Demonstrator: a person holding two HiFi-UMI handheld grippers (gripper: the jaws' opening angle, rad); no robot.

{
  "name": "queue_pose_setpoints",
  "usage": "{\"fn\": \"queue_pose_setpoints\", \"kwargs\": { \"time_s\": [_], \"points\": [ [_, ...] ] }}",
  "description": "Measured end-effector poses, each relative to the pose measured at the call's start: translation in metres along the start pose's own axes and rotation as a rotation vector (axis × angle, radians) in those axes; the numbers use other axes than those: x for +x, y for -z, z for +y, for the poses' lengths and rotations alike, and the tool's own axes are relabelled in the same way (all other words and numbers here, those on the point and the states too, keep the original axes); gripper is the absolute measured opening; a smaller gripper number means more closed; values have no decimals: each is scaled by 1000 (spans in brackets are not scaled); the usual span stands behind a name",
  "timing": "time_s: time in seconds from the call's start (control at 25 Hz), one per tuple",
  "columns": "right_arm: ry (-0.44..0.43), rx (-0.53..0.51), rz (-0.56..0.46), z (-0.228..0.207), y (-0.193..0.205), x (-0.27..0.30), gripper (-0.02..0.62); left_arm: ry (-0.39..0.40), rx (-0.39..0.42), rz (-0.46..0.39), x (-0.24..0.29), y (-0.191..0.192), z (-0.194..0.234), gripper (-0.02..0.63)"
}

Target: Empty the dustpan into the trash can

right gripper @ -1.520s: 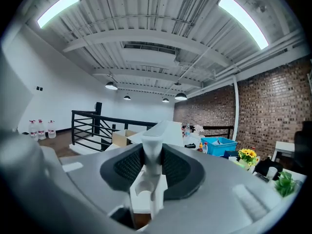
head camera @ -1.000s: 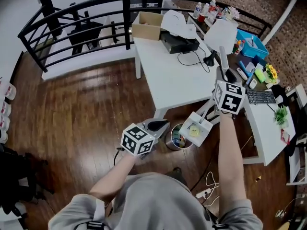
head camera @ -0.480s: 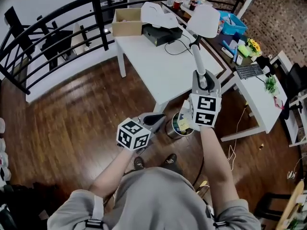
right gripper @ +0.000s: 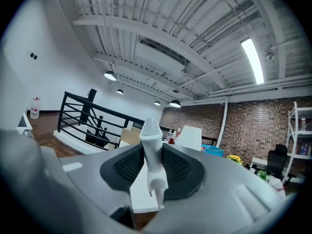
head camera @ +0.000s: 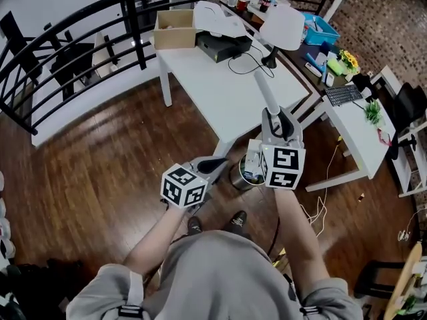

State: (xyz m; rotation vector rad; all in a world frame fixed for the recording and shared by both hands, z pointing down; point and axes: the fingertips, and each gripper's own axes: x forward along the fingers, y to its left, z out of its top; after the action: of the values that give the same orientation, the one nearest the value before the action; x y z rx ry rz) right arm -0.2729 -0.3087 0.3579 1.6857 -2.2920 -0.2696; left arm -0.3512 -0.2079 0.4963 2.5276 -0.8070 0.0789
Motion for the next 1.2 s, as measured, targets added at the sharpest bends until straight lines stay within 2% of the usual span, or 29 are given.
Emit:
{"fn": "queue_pose_setpoints", "kwargs": {
  "time_s": [0.28, 0.52, 0.64, 0.76, 0.96, 1.2],
  "points": [
    [-72, -21, 19, 44, 5, -26, 110, -3, -10, -18, -12, -1, 5, 5],
    [-136, 21, 36, 51, 7, -37, 116, -7, -10, -40, -15, -2, 4, 5],
    [-190, 23, 41, 65, 12, -49, 120, -21, 20, -67, -21, -14, 4, 5],
    [-223, 28, 37, 78, 18, -66, 123, -46, 94, -87, -24, -40, -1, 5],
    [-242, 58, 3, 96, 21, -97, 128, -82, 172, -31, -25, -51, -24, 5],
    [-272, 98, 26, 122, 28, -123, 137, -61, 145, -36, -44, -45, -38, 5]
  ]
}}
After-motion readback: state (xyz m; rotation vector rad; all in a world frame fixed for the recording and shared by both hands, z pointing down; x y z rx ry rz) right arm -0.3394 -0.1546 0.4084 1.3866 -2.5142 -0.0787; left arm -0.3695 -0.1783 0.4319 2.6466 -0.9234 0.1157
